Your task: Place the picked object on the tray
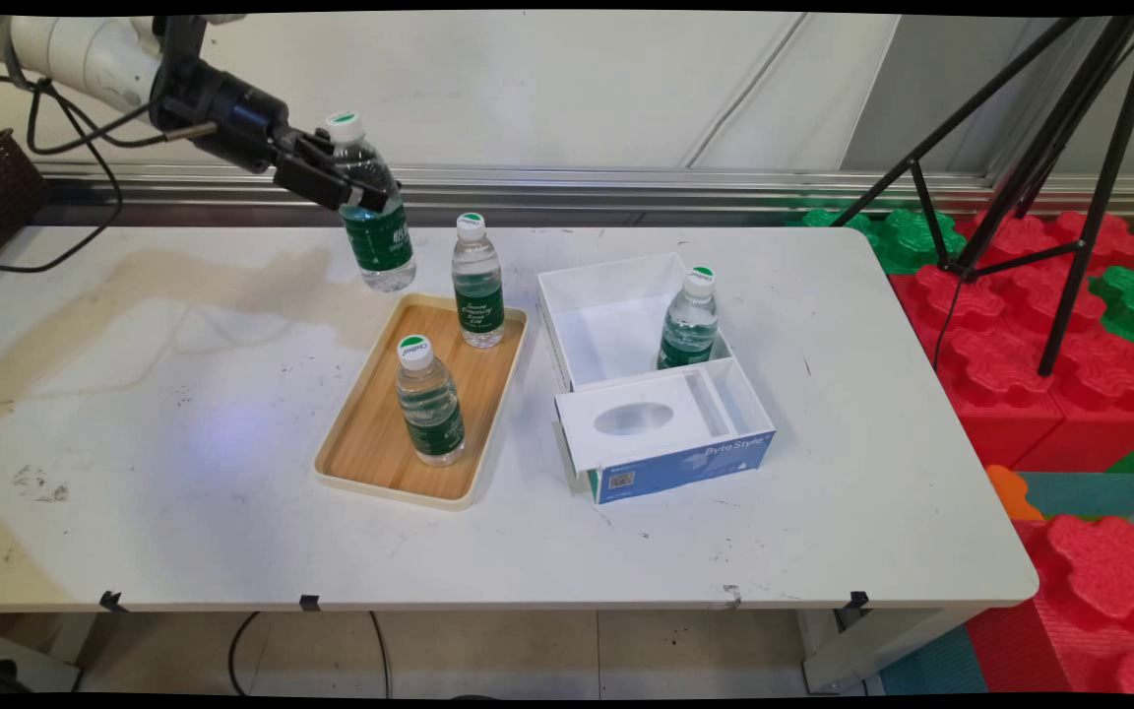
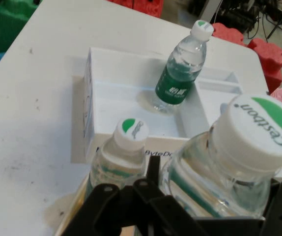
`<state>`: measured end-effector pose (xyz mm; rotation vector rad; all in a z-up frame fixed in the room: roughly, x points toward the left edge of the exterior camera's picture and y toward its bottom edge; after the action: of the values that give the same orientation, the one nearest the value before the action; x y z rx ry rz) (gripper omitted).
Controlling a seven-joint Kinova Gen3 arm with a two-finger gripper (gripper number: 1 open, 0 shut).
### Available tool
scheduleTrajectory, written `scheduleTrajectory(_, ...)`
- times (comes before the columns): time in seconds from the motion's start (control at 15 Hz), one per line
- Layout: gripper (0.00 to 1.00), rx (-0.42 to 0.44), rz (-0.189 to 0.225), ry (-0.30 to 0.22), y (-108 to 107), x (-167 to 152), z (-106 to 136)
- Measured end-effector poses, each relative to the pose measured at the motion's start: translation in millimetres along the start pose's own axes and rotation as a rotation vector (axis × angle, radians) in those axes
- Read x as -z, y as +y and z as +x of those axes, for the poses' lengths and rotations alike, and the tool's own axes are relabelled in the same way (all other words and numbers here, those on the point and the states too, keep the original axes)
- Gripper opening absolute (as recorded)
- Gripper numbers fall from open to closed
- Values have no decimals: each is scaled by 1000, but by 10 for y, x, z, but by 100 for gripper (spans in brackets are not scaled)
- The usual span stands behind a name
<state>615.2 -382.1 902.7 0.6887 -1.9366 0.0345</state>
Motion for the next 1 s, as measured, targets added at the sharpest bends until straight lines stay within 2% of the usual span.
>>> scheduleTrajectory(0.33, 0, -6, 2, -24, -18, -15, -204)
scheduleTrajectory(0.67, 0, -69, -6, -67, -20, -76, -441)
scheduleTrajectory(1.0, 0, -125, 0, -84, -76, -202, -546)
